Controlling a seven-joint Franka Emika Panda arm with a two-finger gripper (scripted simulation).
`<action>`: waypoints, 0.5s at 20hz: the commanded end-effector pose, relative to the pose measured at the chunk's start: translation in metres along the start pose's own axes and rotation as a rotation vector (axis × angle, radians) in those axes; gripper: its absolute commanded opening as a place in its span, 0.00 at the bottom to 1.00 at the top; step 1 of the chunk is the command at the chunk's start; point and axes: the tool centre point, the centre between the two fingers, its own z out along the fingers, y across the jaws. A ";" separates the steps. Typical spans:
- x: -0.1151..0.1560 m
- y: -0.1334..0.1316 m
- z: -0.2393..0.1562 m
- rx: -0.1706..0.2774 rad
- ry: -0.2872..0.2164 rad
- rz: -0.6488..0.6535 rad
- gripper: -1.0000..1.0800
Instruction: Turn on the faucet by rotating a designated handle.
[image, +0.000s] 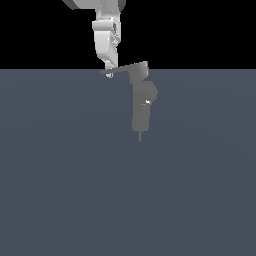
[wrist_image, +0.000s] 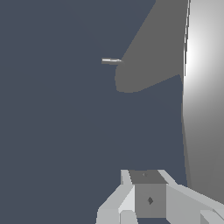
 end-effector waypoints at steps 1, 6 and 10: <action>0.000 0.005 0.000 0.000 0.000 0.000 0.00; -0.001 0.015 0.000 0.000 0.000 0.000 0.00; -0.001 0.023 0.000 0.000 0.000 0.000 0.00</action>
